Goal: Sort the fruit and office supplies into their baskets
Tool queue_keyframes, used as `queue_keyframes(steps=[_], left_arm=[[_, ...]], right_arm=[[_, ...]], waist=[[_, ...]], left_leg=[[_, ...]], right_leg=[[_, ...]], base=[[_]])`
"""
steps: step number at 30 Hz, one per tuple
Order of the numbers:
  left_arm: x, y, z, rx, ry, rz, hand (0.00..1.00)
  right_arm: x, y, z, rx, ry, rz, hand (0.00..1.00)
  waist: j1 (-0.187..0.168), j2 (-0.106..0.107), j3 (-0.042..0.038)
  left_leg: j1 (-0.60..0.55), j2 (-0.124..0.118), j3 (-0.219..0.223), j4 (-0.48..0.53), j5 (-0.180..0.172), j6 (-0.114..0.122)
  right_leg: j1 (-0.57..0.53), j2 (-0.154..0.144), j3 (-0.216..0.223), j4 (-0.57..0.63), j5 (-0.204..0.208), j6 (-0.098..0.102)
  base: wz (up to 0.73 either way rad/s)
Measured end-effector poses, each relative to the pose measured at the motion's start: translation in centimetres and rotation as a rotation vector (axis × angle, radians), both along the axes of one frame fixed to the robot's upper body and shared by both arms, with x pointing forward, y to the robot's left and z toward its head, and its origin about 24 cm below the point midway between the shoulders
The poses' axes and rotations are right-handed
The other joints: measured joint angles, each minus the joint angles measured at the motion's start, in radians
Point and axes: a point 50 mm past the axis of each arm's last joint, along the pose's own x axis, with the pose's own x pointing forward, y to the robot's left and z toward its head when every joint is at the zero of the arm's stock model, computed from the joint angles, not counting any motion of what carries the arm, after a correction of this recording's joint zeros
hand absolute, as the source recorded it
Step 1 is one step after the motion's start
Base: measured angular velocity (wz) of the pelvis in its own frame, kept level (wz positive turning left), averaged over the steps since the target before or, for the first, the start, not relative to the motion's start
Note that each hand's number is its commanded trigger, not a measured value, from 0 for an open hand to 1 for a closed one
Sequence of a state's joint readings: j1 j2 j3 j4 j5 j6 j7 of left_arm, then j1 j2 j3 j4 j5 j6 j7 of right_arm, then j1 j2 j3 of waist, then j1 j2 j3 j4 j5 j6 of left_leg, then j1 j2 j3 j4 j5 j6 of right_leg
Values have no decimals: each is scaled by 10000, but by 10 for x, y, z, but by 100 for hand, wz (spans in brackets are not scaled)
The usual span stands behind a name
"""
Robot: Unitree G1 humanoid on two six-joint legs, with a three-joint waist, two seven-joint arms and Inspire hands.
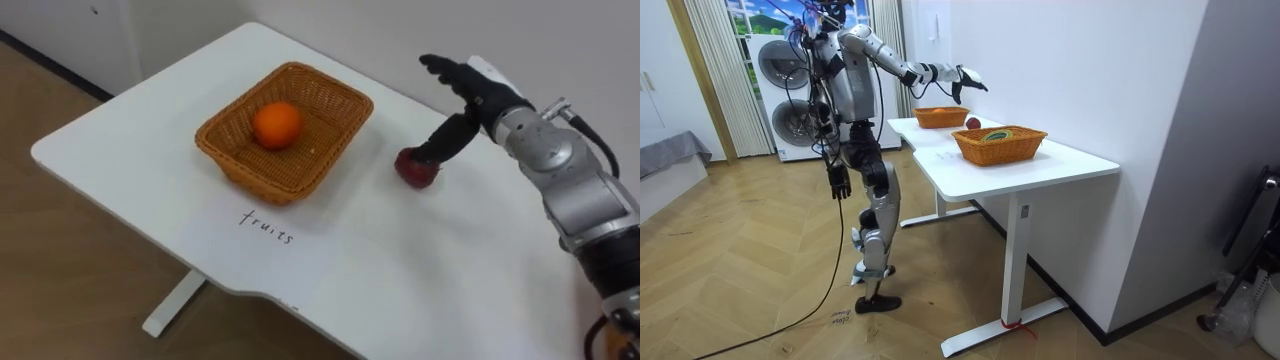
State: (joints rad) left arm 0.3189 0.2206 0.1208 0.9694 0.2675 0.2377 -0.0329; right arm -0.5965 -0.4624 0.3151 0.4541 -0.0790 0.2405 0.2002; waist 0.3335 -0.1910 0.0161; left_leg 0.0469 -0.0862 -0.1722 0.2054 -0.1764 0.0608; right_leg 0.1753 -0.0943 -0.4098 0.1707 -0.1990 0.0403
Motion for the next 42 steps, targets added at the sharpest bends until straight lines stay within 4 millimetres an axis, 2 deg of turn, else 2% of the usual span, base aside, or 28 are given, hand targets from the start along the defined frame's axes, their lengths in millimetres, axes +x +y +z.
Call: queue_keyframes(steps=[4, 10, 17, 37, 42], left_arm=[[-2, 0, 0, 22, 131, -59, 0], [-3, 0, 0, 43, 289, -11, 0], [-5, 0, 0, 47, 368, 10, 0], [-9, 1, 0, 30, 492, 123, 0], [-8, 6, 2, 174, 513, -77, 0]], right_arm=[[-1, 0, -8, 279, 428, 25, 0], [-2, -3, -14, 754, 830, -65, 0], [-3, -7, -20, 982, 1141, -301, 0], [-4, -13, -27, 799, 1397, -524, 0], [-5, -19, -33, 651, 1489, -976, 0]], waist=[[20, 52, 11], [13, 141, -36], [34, 142, -49], [36, 42, -106], [74, -47, -119]], left_leg=[[-23, -10, -40, -5, -1, -1], [-33, -22, -48, 0, 1, -1], [-19, -26, -47, 9, 3, 2], [-26, -4, 33, 4, 3, 2], [-63, 3, -41, 13, 3, -7]], right_leg=[[18, -1, -24, -1, 0, 0], [14, -9, -27, -2, 0, 0], [13, -14, -12, -4, 0, 0], [-13, -1, 128, 3, 0, 0], [-12, 13, -22, 3, 0, 0]], base=[[2], [0], [0], [0], [4]])
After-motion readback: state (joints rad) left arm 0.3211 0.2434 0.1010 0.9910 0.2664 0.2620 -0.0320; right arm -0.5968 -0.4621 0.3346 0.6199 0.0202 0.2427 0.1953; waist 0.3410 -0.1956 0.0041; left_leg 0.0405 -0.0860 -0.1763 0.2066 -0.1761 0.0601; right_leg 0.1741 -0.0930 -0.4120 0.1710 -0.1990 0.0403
